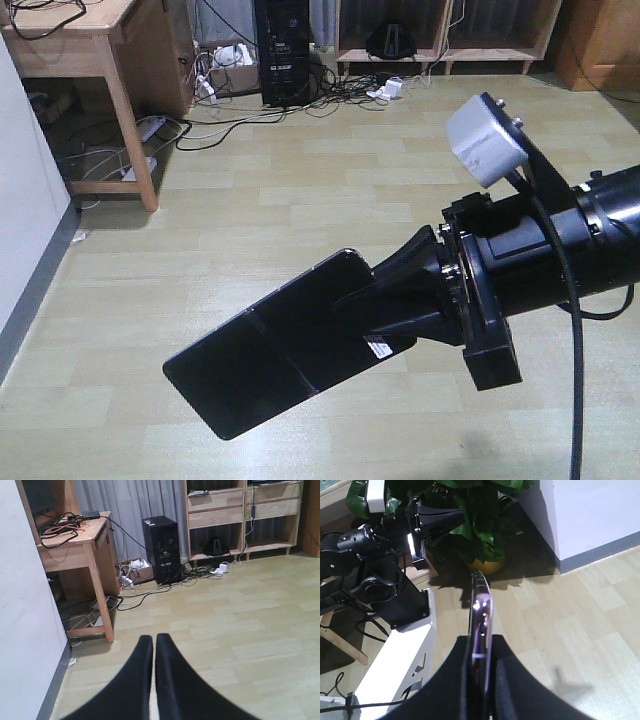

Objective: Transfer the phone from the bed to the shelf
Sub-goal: 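Keep holding the phone in the right gripper while driving toward the desk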

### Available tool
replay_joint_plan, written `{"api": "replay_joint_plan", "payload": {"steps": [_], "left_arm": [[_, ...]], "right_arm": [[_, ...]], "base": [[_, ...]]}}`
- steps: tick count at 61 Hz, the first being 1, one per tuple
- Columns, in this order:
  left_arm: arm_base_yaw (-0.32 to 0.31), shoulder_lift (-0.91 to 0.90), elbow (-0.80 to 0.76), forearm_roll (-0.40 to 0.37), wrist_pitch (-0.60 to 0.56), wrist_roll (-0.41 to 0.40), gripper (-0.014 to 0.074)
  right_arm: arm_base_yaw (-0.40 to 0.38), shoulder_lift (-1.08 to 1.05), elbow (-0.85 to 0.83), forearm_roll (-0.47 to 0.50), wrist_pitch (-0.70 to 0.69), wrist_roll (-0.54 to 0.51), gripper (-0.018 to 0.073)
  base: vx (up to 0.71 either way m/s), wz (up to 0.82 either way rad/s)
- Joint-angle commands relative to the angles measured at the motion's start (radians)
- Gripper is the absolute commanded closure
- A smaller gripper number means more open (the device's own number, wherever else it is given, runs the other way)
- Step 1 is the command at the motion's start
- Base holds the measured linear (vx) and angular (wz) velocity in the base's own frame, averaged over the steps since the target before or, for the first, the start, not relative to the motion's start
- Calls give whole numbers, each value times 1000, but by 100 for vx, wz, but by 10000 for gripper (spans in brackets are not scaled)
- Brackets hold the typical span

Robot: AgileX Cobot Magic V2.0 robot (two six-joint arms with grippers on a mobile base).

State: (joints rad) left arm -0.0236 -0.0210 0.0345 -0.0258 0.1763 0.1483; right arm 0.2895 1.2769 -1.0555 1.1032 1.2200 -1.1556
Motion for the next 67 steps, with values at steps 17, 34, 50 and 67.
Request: {"api": "replay_joint_plan", "payload": {"steps": [17, 34, 50, 67], "left_arm": [[1, -4, -23, -9, -71, -6, 595], [1, -4, -23, -9, -71, -6, 595], [1, -4, -23, -9, -71, -6, 595], [1, -4, -23, -9, -71, -6, 595]], "right_arm": [[-3, -28, -28, 86, 66, -4, 561], [-3, -28, -28, 86, 66, -4, 561], [-3, -28, -28, 86, 66, -4, 561], [-3, -28, -28, 86, 66, -4, 561]], "base": [[13, 2], [11, -2], [9, -2], [8, -2]]}}
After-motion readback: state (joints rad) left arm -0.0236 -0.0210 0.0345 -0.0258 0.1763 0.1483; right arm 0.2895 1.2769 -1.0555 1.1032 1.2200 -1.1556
